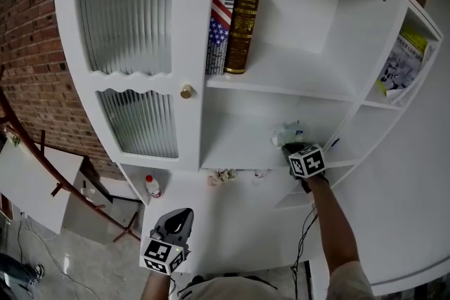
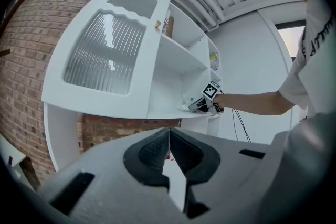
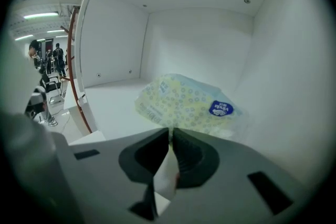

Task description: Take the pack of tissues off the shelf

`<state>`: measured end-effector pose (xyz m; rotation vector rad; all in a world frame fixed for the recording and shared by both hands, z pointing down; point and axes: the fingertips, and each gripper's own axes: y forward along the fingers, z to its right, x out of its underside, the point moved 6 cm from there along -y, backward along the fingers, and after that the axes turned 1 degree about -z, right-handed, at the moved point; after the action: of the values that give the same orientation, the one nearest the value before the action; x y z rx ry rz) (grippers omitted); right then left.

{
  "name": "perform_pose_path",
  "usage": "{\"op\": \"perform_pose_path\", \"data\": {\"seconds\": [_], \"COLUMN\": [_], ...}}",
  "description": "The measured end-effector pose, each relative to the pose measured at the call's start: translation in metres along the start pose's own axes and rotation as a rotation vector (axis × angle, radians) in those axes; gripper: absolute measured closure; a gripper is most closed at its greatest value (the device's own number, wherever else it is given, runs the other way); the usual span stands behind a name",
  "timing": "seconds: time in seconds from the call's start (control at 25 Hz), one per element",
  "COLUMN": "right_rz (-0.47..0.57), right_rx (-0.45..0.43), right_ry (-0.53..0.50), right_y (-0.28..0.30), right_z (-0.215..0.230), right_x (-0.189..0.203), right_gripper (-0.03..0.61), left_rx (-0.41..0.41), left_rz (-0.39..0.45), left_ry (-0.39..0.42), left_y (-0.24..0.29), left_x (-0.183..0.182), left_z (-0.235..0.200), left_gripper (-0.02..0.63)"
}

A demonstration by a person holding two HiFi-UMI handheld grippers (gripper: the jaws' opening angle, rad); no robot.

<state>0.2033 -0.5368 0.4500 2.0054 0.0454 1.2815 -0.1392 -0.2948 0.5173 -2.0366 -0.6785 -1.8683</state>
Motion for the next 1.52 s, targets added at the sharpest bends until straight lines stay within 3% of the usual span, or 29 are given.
{"op": "perform_pose_path", "data": {"seconds": [0.92,1.52], "right_rz": [0.167,0.22], "right_rx": [0.034,0.012], "right_ry": [-0.07,-0.037], "right_y": [-0.061,-0.092], "right_z": [-0.018,-0.035], "right_x": [-0.002,0.013], "right_gripper": [0.537,0.537], "left_rx": [-0.02,-0.013], "left_rz": [0.026,0.02], "left_ry": [0.004,0.034], "left_y": [-0.009,-0.011], "left_x": [-0.001,-0.007], "left_z": [0.01,0.013], "left_gripper": [0.588,0.588]}}
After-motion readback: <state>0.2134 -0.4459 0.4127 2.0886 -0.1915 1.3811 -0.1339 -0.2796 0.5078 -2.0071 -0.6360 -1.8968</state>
